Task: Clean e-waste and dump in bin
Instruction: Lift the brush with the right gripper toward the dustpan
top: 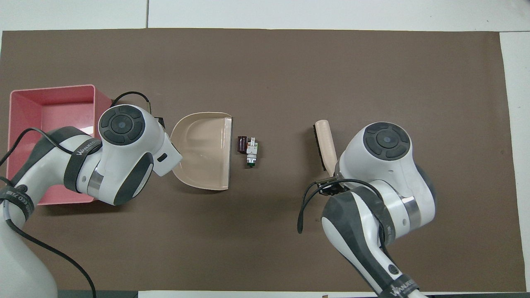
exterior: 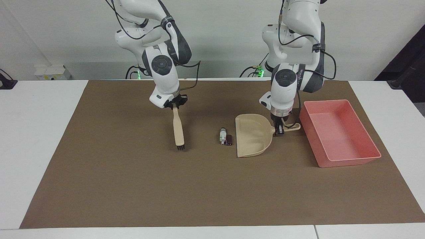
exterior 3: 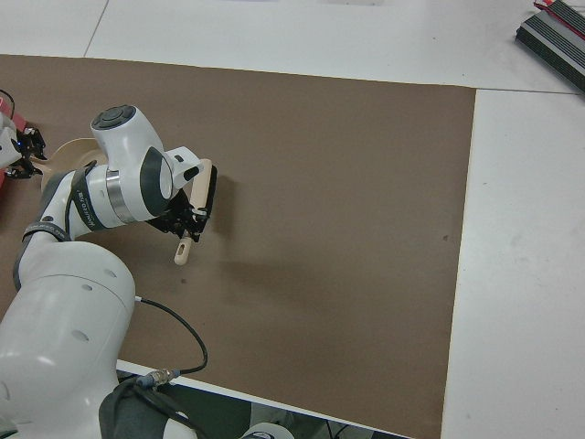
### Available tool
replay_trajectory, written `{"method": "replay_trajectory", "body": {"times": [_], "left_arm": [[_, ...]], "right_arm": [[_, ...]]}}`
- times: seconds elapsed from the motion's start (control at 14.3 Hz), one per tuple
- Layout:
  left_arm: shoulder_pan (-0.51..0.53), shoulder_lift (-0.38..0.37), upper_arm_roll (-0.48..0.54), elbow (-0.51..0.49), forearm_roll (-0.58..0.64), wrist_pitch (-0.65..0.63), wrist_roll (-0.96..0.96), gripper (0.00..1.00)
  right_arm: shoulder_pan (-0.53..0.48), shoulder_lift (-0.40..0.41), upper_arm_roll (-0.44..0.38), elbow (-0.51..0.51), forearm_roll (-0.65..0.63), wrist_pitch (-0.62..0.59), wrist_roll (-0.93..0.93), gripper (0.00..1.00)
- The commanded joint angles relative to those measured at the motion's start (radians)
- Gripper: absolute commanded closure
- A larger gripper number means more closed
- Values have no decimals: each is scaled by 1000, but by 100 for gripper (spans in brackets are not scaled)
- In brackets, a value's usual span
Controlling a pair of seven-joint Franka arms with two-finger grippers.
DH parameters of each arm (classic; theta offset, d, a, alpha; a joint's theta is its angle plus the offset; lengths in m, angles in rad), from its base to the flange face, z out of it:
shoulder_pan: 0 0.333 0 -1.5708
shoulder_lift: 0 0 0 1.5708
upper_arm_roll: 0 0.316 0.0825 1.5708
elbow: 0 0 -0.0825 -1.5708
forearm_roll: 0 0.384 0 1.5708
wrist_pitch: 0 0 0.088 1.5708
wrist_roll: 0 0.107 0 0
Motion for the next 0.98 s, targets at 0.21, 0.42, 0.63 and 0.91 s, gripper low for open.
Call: {"method": "replay_trajectory", "body": {"times": [0.21,0.42,0.63,0.91], "left_arm": [[-4,-3,10,-2,26,-25,14,100],[-4,-3,10,-2,26,-25,14,100],[-4,-3,10,-2,26,-25,14,100],[-4,-3,10,-2,26,-25,14,100]], "right_arm": [[107,147,-4,147,18,-3,139,100],[153,204,-4,195,18,11,215,100],[153,216,-2,210,21,13,219,100],[179,221,-4,225,92,11,245,100]]}}
